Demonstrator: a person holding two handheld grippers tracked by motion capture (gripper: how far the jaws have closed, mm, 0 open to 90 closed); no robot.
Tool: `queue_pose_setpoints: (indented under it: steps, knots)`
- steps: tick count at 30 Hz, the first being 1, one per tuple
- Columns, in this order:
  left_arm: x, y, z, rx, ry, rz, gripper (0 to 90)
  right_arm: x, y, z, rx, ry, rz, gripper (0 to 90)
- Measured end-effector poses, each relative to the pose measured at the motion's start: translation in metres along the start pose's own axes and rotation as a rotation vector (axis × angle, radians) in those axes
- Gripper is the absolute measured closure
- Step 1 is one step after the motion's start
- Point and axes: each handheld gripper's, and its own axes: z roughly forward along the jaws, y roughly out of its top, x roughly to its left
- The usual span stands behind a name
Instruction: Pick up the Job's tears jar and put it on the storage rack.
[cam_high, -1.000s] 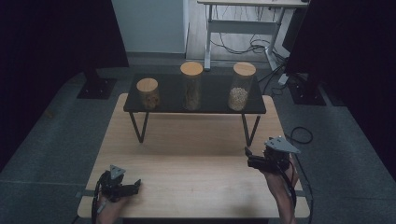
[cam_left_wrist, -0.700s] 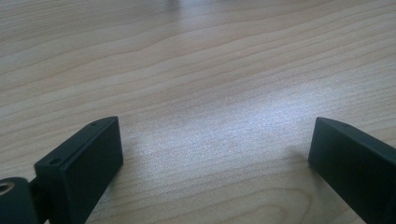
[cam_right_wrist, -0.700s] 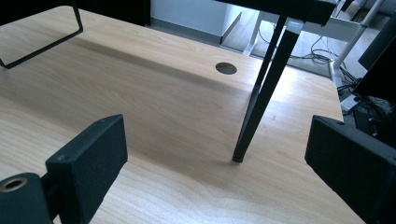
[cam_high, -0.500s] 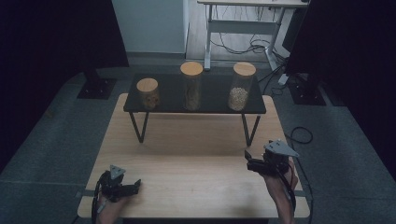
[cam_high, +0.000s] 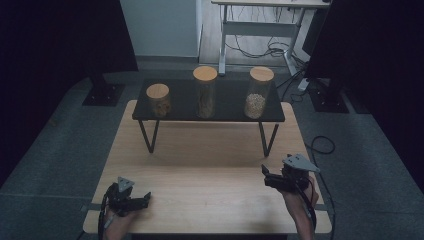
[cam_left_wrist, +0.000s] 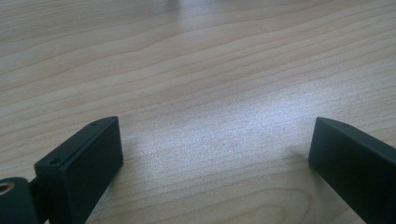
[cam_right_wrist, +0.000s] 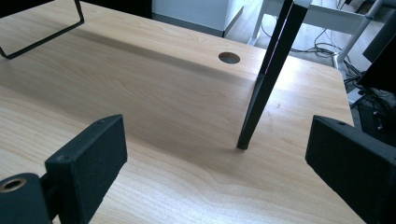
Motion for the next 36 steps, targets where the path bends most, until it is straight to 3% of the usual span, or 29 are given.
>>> queue_pose_setpoints:
  steps: [36]
  knots:
    - [0.0,0.0,0.0,-0.002,-0.001,-0.002,2.7,0.0,-0.039,0.005,0.058,0.0,0.033,4.7]
